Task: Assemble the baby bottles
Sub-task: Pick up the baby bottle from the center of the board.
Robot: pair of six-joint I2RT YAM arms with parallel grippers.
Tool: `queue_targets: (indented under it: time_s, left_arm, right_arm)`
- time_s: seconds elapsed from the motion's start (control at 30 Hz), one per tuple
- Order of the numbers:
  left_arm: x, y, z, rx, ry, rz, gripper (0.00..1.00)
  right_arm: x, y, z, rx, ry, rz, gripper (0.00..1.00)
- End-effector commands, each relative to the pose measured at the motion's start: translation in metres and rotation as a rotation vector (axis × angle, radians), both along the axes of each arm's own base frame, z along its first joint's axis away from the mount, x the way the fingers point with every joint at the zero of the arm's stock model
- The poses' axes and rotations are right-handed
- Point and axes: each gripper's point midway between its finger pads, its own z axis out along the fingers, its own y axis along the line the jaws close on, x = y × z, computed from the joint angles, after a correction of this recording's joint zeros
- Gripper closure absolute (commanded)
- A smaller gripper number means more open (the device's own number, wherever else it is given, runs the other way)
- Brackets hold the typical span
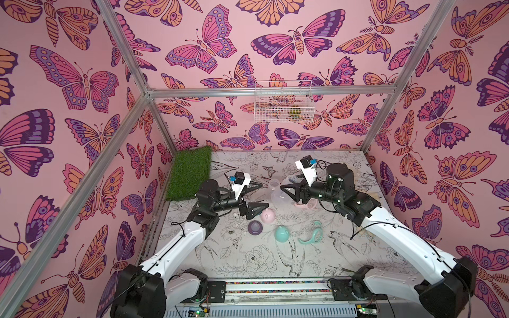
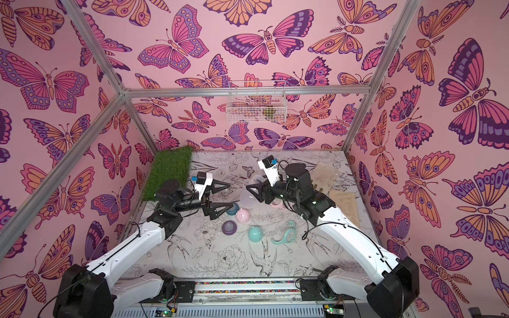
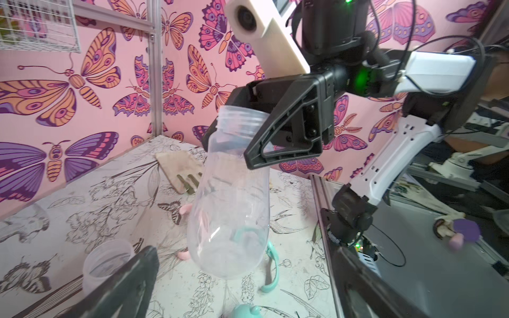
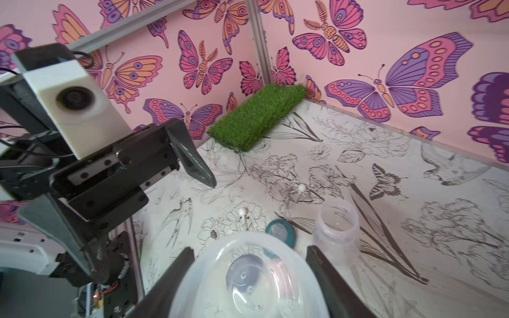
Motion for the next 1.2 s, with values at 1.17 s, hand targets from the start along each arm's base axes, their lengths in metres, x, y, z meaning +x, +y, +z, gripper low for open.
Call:
queue_targets:
  time_s: [1.17]
  left_arm:
    - [-0.017,-0.013,0.006,-0.009,0.003,-0.052,0.02]
  right_arm:
    - [-0.037,0.067,0.081,0.330,-0.046,0.269,1.00]
